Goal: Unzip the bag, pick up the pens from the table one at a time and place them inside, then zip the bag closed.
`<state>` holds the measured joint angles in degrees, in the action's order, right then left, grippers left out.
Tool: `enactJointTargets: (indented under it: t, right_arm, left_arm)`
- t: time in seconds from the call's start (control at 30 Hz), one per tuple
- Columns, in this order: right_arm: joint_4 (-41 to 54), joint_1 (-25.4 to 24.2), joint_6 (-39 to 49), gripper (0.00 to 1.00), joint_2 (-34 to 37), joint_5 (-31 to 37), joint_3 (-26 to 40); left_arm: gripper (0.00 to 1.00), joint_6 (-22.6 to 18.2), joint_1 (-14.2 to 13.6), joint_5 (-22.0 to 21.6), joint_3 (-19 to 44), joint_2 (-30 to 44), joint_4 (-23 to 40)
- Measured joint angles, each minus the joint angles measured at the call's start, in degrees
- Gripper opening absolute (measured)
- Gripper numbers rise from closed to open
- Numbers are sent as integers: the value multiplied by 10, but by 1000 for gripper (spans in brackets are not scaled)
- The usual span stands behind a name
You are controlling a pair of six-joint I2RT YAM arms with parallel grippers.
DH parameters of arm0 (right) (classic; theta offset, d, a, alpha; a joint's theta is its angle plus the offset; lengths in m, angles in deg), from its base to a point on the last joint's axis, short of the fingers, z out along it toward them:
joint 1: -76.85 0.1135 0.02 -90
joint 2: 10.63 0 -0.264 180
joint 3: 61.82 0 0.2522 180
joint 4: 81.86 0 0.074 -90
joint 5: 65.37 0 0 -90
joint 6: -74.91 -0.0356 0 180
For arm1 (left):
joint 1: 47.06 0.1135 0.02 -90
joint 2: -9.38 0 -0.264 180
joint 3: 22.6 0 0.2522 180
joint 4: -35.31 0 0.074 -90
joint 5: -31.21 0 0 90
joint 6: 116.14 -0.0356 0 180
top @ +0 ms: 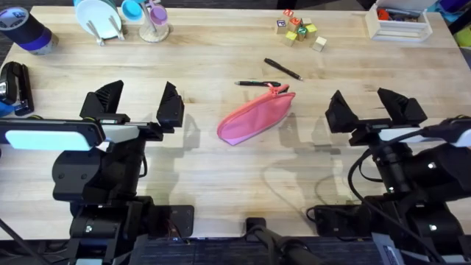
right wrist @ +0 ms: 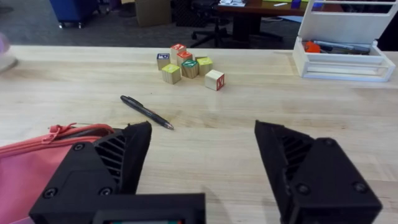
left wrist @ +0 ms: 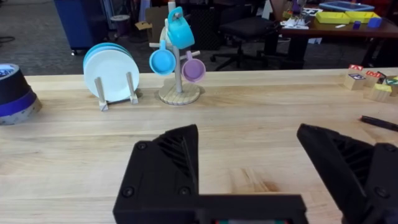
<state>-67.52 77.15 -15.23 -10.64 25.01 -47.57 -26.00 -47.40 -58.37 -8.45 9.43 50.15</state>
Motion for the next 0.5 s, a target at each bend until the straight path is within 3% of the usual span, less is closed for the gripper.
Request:
enactJointTargets:
  t: [0.5]
  right_arm:
    - [12,0,0,998,0,0,1]
  left_arm:
    - [995,-1,0,0,0,0,2]
